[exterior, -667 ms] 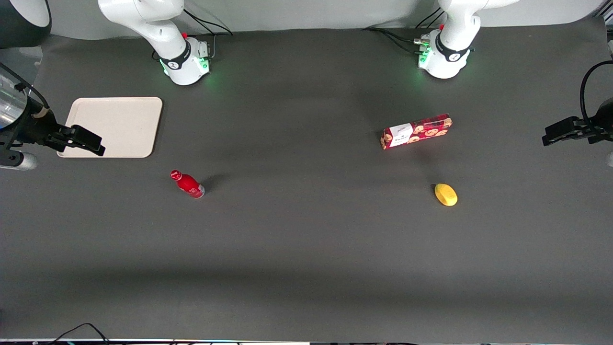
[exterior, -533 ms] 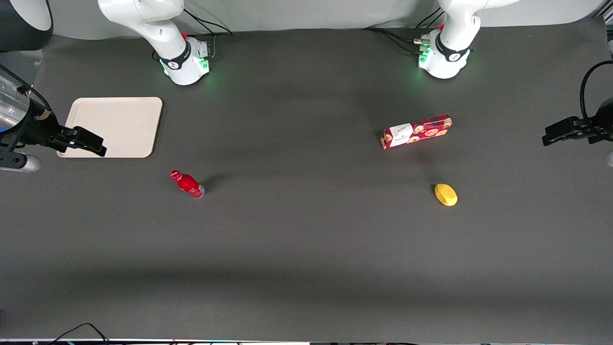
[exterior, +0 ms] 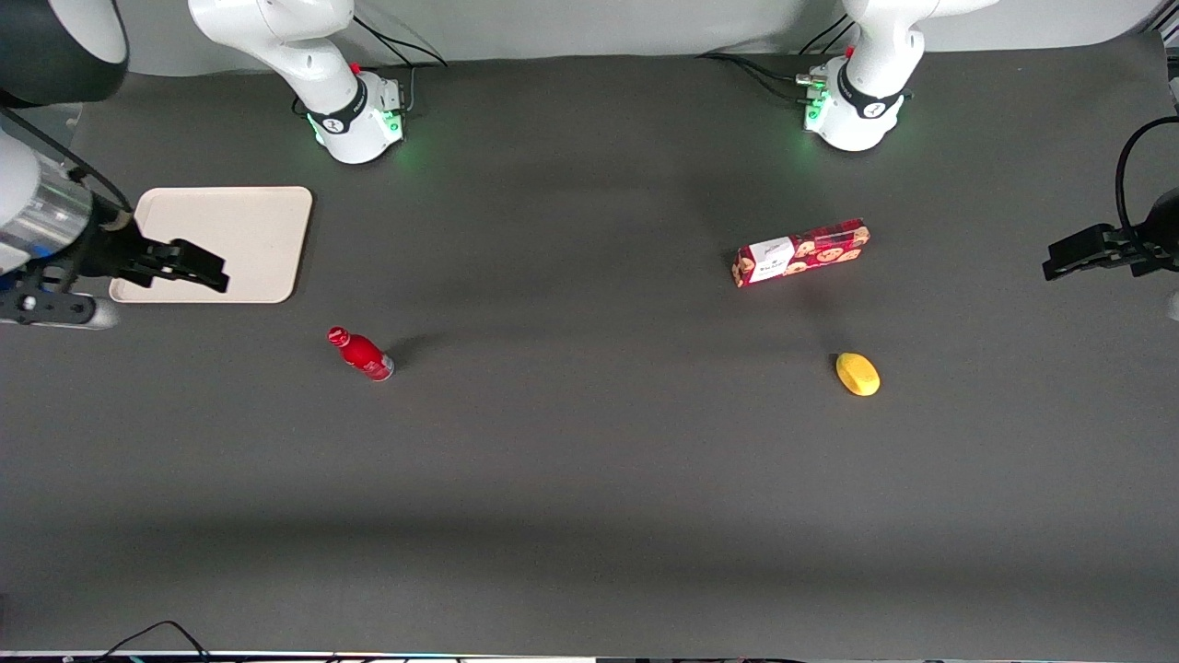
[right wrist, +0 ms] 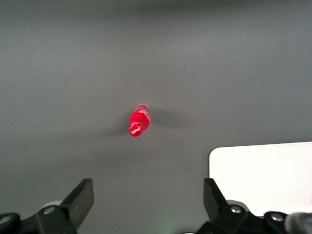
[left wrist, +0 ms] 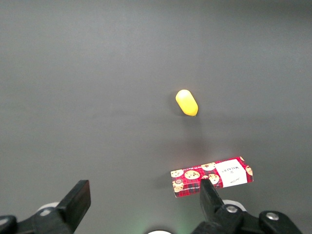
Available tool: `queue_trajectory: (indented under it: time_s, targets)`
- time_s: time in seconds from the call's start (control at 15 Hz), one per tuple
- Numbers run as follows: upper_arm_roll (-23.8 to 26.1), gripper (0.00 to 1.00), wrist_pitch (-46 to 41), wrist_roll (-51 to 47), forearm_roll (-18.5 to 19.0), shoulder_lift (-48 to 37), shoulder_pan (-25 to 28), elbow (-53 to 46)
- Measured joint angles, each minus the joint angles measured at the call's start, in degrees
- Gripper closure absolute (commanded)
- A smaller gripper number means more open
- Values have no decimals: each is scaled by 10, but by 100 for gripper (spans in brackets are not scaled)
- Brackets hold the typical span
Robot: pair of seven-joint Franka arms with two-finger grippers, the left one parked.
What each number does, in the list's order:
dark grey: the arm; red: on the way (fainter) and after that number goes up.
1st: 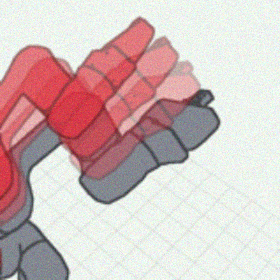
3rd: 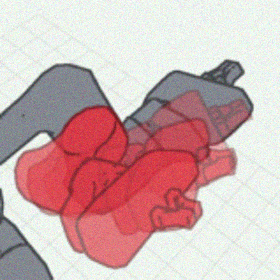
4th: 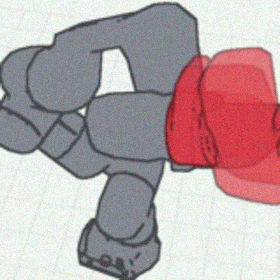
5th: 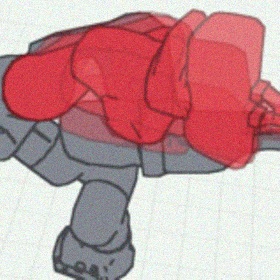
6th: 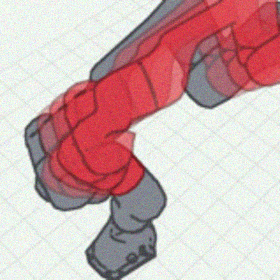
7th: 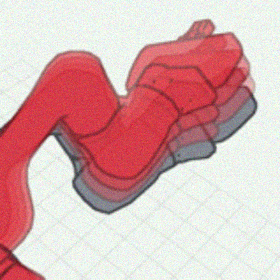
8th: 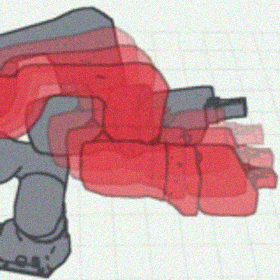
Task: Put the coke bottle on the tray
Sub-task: 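Move the open right gripper down toward the red Coca-Cola bottle, then align the right gripper over the bottle cap end and close on it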
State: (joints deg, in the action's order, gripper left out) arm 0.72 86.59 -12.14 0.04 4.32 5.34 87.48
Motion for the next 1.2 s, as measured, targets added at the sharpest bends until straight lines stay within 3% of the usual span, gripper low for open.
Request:
queue_trajectory:
  time_s: [0.4,0.8,1.2]
  targets:
    - [60,0,66,-18,0,83,3,6]
    - [62,0,195,-20,0,148,-1,93]
    - [60,0,236,-20,0,150,-5,179]
